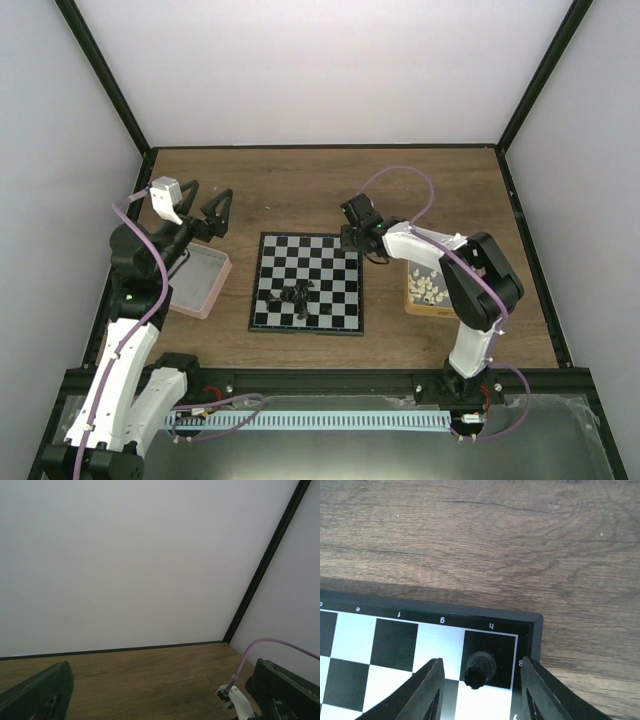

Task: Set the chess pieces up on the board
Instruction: Place the chess piece on the chessboard, then pick up the chess piece from the chessboard.

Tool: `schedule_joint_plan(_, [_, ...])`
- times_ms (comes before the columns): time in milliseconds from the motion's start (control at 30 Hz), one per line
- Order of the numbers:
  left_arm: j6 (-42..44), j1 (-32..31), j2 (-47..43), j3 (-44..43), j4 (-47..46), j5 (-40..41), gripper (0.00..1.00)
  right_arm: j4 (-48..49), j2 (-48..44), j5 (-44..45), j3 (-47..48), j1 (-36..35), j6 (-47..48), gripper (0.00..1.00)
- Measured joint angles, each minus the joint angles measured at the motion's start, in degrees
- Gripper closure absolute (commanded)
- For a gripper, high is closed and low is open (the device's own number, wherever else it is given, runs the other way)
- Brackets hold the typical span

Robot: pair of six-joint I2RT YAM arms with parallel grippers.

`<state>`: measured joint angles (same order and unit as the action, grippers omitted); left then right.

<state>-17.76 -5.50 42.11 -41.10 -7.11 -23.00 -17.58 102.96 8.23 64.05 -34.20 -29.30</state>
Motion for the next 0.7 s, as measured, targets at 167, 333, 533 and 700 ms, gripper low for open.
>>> schedule_joint_plan(167, [0.0, 0.0, 0.0, 0.0, 0.0, 0.0, 0.0, -1.2, -3.3, -0.4, 0.0, 0.0, 0.2, 0.52])
schedule_joint_plan(333, [0.0, 0.0, 0.1, 0.0, 0.0, -0.1, 0.0, -3.4, -8.9, -2.1, -0.1, -1.4, -0.1, 0.52])
schedule_joint_plan(533, [-0.2, 0.0, 0.9, 0.0, 0.2, -0.7, 0.0, -7.0, -12.8, -3.8, -2.7, -9.9, -1.5, 0.54])
schedule_joint_plan(700, [-0.2, 0.0, 1.9, 0.0, 0.8, -1.5, 0.0, -11.3, -13.8, -7.4, -6.8, -17.5, -2.0, 0.58])
